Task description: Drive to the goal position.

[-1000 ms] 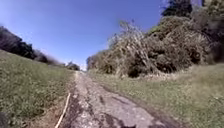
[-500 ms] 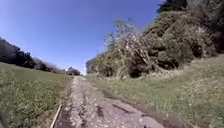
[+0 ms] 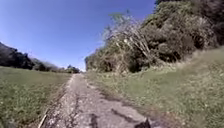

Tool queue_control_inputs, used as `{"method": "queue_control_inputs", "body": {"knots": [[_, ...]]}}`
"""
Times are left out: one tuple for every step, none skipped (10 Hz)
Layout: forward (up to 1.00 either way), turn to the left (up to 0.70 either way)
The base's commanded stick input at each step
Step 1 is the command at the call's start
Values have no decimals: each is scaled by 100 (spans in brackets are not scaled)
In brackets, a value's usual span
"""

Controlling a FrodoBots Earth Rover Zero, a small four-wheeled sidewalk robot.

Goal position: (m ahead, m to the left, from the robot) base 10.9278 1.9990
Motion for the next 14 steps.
{"method": "queue_control_inputs", "body": {"knots": [[70, 0], [70, 0], [70, 0], [70, 0], [70, 0], [70, 0], [70, 0], [70, 0], [70, 0], [70, 8], [70, 25], [70, 27], [70, 22], [70, 6]]}}
